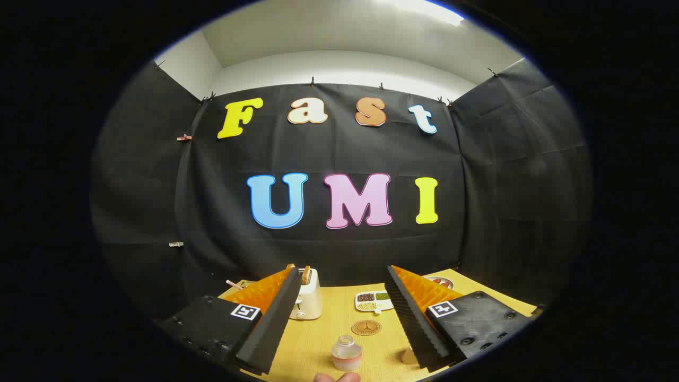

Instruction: Take the bottle from table, then pour the juice into the cup, finally place the bottle on the coaster

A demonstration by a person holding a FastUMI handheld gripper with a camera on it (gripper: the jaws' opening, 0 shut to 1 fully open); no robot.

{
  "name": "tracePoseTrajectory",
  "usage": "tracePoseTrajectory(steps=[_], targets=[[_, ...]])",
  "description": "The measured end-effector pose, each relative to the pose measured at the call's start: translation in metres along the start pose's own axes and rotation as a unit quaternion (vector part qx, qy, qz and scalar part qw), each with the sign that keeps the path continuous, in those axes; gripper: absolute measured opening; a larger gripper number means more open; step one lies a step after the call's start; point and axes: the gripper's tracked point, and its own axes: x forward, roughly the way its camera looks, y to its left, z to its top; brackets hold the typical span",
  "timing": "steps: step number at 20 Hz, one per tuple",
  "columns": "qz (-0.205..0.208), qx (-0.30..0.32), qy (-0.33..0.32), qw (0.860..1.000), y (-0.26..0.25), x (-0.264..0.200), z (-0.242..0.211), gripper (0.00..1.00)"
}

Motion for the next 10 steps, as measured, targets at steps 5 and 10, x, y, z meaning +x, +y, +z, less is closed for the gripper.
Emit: tracePoseTrajectory(steps=[5, 10], targets=[[-0.001, -0.003, -0.011, 1.0, 0.0014, -0.0006, 0.0035, 0.98], [-0.005, -0.011, -0.013, 1.0, -0.0031, -0.0005, 0.0011, 0.98]])
